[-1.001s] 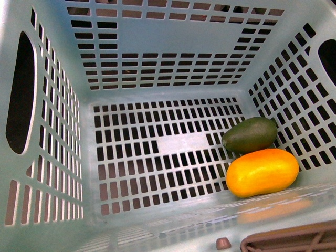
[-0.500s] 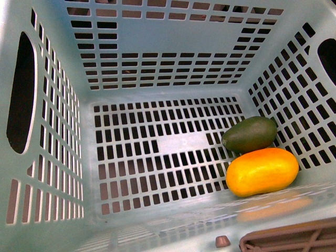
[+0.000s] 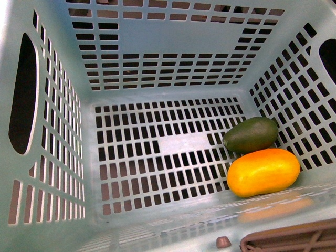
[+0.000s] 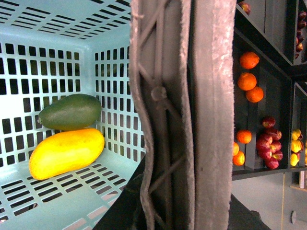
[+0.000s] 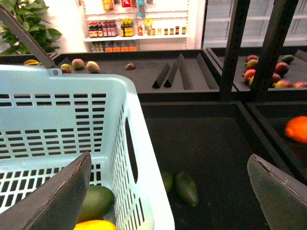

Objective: Pick mango and avocado into basket

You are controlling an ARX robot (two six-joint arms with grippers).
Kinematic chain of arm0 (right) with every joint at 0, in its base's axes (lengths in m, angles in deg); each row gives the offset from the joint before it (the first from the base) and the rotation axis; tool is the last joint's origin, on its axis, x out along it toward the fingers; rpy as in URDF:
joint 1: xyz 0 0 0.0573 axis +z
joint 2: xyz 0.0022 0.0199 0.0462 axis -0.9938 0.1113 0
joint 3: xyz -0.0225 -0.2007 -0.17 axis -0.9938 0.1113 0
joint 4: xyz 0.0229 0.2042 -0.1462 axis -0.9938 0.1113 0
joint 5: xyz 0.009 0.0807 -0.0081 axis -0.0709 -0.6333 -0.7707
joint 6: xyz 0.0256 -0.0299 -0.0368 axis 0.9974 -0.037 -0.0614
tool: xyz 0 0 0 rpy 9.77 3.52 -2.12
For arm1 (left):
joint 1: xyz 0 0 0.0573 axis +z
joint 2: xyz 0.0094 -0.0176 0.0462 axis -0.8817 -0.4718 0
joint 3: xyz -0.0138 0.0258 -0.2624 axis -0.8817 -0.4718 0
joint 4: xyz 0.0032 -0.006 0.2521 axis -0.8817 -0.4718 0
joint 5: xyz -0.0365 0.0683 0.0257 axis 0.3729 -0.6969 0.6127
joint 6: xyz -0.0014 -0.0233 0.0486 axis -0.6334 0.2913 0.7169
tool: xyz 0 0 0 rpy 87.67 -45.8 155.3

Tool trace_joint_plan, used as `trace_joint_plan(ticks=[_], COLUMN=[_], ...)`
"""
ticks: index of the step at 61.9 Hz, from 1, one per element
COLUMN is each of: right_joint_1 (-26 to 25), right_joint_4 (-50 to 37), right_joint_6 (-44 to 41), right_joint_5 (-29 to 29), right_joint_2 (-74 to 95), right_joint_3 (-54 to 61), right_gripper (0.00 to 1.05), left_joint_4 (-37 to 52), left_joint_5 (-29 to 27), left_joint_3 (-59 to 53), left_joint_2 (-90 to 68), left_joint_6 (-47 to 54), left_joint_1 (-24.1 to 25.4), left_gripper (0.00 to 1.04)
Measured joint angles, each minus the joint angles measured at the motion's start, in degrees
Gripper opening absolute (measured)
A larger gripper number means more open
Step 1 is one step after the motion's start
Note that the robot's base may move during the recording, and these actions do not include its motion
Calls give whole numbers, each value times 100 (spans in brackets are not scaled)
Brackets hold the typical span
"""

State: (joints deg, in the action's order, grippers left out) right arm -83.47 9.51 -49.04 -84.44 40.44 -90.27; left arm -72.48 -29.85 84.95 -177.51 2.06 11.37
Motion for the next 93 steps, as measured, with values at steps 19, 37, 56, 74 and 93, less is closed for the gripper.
trace_joint_plan(ticks=[19, 37, 56, 74, 93], right_joint_1=[0, 0, 0, 0, 0], right_joint_4=[0, 0, 2, 2, 2], right_joint_6=[0, 0, 0, -2, 0], right_joint_5=[0, -9, -4, -4, -4], right_joint_2=[0, 0, -4, -4, -4], right_joint_3=[0, 0, 0, 0, 0], right_gripper=[96, 96, 96, 96, 96], left_joint_4=[0, -975, -538, 715, 2133], left_joint_5=[0, -1700, -2900, -2238, -1836], left_joint_3=[0, 487, 339, -466, -688], left_joint_2=[0, -234, -341, -385, -1355], left_joint_6=[0, -1123, -2774, -2778, -2581], left_joint_1=[0, -129, 756, 1659, 2476], left_gripper=[16, 16, 16, 16, 16])
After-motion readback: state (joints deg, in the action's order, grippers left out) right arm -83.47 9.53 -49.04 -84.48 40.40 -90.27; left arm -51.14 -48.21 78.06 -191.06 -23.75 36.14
